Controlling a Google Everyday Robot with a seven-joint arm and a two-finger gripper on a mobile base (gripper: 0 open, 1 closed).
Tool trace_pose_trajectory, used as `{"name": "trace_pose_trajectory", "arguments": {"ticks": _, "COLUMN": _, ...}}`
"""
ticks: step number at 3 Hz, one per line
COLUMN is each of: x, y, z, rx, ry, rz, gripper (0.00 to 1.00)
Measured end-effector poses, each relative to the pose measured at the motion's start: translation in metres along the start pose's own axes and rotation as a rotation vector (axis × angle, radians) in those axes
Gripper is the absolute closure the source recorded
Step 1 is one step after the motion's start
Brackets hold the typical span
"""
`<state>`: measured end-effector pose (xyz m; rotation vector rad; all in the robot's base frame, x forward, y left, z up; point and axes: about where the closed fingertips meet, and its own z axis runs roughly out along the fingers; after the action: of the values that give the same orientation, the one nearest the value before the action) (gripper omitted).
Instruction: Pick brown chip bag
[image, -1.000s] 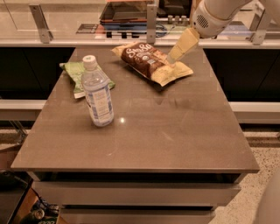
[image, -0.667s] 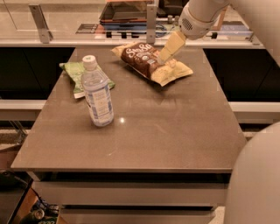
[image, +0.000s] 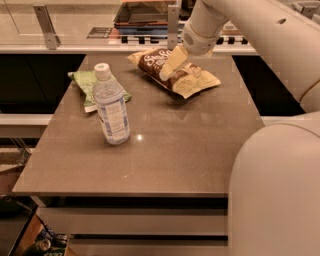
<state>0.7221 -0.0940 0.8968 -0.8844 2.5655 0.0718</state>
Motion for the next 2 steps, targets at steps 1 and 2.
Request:
{"name": "trace_pose_trajectory", "arguments": {"ticks": 1, "x": -0.015, "y": 0.013, "z": 0.024, "rx": -0.053, "ry": -0.013, "rz": 0.005, "gripper": 0.00}}
{"name": "trace_pose_trajectory", "arguments": {"ticks": 2, "x": -0.030, "y": 0.021, "z": 0.042, "rx": -0.097, "ry": -0.031, "rz": -0.004, "gripper": 0.00}}
